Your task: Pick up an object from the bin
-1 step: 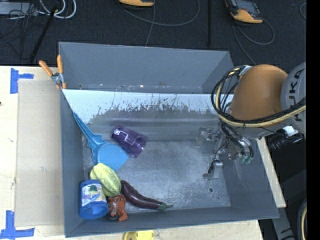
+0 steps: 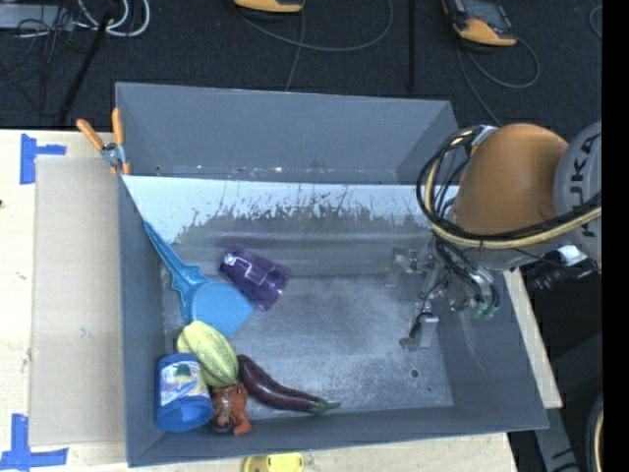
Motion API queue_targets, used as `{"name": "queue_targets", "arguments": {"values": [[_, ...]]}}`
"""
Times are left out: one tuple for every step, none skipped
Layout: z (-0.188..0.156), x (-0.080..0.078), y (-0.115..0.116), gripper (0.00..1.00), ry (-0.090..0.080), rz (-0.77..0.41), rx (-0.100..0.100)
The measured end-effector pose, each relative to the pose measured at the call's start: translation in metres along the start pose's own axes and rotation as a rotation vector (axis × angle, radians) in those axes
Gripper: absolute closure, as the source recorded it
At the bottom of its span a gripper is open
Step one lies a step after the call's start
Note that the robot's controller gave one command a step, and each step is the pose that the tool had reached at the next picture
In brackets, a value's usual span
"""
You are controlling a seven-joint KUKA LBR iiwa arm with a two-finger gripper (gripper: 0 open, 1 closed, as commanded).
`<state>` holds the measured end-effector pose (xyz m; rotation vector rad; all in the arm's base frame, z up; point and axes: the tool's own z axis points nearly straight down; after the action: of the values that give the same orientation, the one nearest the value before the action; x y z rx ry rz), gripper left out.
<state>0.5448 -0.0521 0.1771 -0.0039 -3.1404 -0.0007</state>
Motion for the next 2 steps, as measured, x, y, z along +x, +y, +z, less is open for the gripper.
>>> {"name": "queue_targets", "arguments": {"values": [[0.036,-0.005,0.026,0.00,-0.009,0.055,0.002],[0.103,-0.030,0.022,0.00,-0.006,0.165,-0.001]]}}
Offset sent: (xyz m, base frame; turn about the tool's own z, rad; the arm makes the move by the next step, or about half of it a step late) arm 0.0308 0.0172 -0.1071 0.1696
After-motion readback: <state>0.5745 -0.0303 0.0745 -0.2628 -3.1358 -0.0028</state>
